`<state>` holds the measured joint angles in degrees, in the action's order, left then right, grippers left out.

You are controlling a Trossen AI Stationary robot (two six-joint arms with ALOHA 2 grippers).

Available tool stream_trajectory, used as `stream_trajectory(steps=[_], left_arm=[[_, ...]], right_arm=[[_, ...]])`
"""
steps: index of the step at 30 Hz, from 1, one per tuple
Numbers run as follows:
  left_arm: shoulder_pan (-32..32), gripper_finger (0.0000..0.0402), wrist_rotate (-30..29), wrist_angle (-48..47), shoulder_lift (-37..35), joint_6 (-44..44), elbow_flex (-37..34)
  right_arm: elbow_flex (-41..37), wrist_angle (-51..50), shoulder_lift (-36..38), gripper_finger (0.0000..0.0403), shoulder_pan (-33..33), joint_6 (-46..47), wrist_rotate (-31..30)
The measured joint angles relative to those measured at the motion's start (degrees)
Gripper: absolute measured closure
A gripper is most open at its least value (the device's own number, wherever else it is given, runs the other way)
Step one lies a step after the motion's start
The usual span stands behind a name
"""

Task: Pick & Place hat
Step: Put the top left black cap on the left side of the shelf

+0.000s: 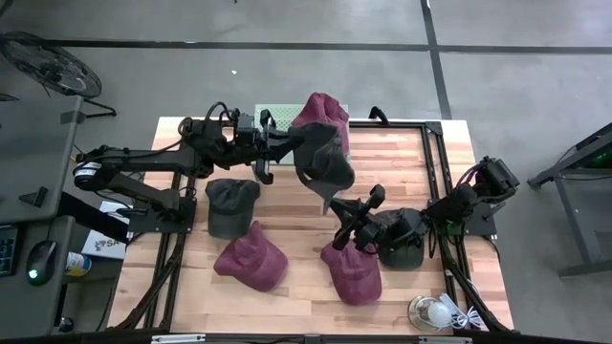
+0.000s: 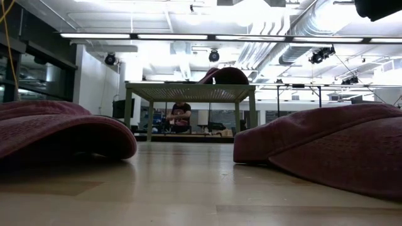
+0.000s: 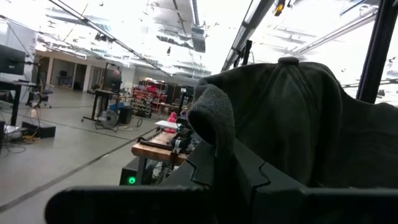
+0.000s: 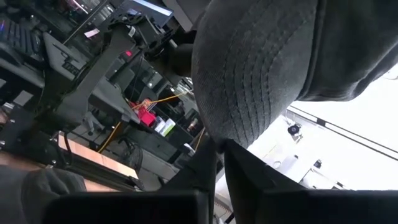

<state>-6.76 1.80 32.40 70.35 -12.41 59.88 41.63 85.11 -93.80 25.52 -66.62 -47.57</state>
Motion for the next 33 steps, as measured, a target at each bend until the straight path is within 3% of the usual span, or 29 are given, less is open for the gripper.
stream_trajectory(steps=[4, 12, 16, 22, 33], left_arm=[[0.0, 0.0389, 0.4, 0.0, 0.0, -0.1, 0.0], [0.1, 0.0389, 0.9, 0.0, 0.0, -0.1, 0.0], [0.1, 0.0389, 0.8, 0.0, 0.0, -0.1, 0.0], [0.0, 0.0389, 0.9, 0.7, 1.2, -0.3, 0.0], [-0.1, 0.0389, 0.3, 2.0, 3.3, -1.3, 0.1]], right_arm=[[0.0, 0.0, 0.0, 0.0344, 0.0, 0.2, 0.6], [0.0, 0.2, 0.0, 0.023, -1.6, 5.0, 5.9], [0.0, 0.7, 0.0, 0.0204, -3.1, 6.0, 6.1], [0.0, 2.2, 0.0, 0.0222, -3.1, 6.2, 7.5], [0.0, 3.5, 0.2, 0.0331, -0.1, 1.1, -0.2]])
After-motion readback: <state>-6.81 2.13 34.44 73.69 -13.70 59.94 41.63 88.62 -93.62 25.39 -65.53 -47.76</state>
